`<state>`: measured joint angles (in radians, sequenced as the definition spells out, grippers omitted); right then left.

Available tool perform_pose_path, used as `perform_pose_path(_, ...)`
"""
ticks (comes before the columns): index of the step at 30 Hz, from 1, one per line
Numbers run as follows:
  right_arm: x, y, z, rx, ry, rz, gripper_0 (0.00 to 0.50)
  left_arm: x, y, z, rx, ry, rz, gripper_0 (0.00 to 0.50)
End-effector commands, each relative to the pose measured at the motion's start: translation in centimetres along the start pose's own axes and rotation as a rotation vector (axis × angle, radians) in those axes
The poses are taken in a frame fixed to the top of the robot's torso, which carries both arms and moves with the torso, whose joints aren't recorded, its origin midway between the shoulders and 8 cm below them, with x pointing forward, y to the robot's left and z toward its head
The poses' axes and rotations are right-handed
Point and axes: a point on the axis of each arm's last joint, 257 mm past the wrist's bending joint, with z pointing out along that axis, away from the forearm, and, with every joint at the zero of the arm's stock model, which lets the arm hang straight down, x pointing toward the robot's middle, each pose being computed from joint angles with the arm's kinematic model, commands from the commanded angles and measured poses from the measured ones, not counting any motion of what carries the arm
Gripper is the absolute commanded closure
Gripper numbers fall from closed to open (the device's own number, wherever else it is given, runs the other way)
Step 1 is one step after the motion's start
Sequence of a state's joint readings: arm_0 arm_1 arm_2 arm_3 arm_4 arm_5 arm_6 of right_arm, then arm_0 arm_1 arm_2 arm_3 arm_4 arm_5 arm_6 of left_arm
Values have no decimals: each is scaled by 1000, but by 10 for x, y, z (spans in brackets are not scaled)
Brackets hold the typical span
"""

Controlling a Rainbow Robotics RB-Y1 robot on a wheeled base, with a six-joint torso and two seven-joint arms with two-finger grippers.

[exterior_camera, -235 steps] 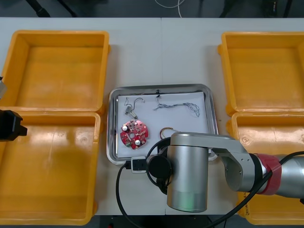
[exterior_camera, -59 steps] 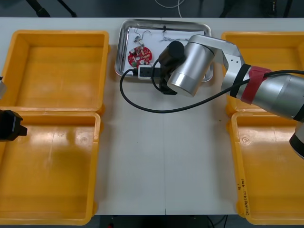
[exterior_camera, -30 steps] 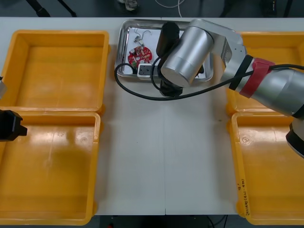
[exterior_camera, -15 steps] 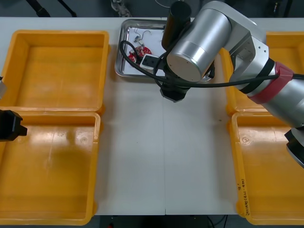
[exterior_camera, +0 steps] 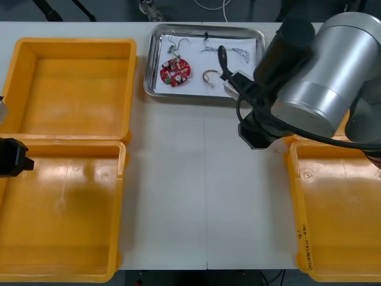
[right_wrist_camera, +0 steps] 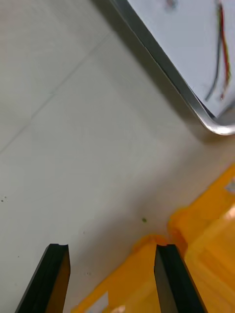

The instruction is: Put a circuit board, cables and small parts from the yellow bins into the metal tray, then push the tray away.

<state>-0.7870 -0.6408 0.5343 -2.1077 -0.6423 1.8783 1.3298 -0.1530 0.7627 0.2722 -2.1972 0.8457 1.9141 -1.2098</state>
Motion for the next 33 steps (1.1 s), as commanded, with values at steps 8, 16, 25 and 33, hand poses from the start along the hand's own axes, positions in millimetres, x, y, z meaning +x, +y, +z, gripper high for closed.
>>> perform_pose_path(8, 70, -74, -30, 75, 17, 423, 0, 1, 11, -10, -41, -8, 110, 0)
perform_pose_path(16, 107, -116, -41, 63, 42, 698, 0, 1, 11, -10, -41, -8, 110, 0)
perform_pose_path(25, 150, -162, -44, 59, 74, 889, 0, 1, 11, -10, -41, -8, 110, 0)
perform_pose_path(33, 179, -189, -37, 43, 79, 899, 0, 1, 11, -10, -41, -8, 110, 0)
